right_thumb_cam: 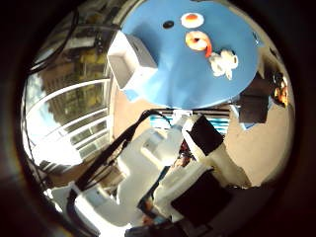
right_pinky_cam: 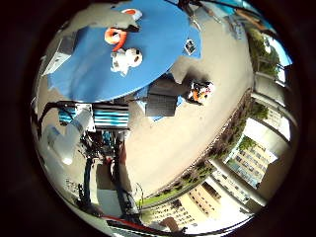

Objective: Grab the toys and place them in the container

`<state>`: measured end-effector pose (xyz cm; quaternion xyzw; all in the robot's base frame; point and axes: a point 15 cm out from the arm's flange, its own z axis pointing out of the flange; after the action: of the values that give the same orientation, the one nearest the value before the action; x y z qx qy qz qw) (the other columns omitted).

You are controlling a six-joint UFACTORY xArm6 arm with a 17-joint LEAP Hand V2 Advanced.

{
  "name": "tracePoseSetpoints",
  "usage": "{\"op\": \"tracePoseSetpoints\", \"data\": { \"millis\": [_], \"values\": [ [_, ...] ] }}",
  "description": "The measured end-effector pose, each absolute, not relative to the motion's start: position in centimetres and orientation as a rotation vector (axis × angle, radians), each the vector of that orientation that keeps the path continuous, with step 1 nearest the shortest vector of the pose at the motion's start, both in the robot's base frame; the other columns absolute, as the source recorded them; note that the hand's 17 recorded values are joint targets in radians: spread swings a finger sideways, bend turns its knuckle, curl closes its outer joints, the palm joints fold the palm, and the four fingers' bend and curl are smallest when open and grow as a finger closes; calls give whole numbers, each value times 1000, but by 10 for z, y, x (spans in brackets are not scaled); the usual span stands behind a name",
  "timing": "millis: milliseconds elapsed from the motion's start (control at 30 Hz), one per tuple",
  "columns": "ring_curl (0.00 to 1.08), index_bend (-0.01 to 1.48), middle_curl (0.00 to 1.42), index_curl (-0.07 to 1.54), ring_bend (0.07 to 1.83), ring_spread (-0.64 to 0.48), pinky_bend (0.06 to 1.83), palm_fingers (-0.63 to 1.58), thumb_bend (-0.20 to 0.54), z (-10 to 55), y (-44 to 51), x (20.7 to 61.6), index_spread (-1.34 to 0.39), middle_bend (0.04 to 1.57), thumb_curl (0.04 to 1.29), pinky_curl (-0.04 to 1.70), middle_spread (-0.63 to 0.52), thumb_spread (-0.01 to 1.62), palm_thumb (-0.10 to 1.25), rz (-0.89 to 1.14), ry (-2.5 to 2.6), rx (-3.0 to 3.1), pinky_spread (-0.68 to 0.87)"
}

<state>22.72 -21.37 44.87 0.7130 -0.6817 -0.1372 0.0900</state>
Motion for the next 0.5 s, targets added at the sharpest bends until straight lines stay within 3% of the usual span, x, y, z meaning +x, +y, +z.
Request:
{"op": "tracePoseSetpoints", "data": {
  "millis": [233, 500],
  "values": [
    [323, 164, 307, 268, 376, 275, 695, 72, -25, 411, -238, 242, -155, 171, 324, 180, 69, 1239, 600, -364, -2022, 2136, 424],
    [324, 158, 311, 256, 376, 263, 694, 55, -25, 317, -257, 269, -166, 175, 341, 183, 65, 1186, 605, -340, -1985, 2167, 409]
  ]
}}
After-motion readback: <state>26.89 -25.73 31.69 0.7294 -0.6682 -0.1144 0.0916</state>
